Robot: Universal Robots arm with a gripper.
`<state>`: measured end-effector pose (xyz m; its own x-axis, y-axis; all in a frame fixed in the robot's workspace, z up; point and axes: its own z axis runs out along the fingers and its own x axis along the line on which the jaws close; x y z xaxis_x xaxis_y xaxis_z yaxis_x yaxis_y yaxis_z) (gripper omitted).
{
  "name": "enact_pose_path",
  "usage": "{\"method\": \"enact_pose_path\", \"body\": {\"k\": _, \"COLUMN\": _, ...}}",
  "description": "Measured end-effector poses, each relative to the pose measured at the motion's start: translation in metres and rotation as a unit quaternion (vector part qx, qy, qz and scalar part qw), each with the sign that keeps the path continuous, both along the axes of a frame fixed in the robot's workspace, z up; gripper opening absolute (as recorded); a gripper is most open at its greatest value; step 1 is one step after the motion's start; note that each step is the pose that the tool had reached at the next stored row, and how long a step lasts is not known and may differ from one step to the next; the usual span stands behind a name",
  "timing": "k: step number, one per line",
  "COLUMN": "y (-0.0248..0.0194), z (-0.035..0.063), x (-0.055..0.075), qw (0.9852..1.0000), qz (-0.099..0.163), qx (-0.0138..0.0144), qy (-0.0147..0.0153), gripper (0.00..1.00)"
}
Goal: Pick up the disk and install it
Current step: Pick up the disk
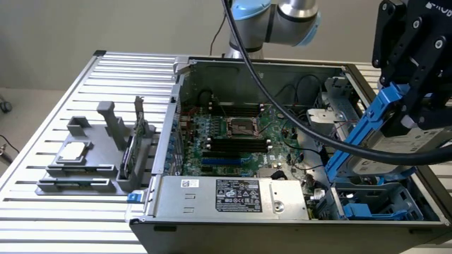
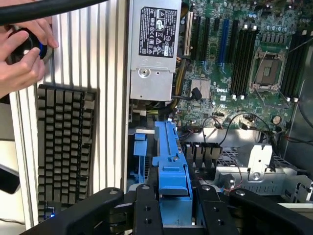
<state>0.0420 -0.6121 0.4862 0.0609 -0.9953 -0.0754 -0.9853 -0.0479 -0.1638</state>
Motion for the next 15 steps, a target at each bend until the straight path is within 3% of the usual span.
{"method": "enact_pose_path", "body": {"k": 15, "y": -0.0022, "z": -0.0271, "x": 0.022, "qw": 1.0, "qz": 0.0, "qx": 0.0002, "qy": 0.0012, "gripper": 0.33}}
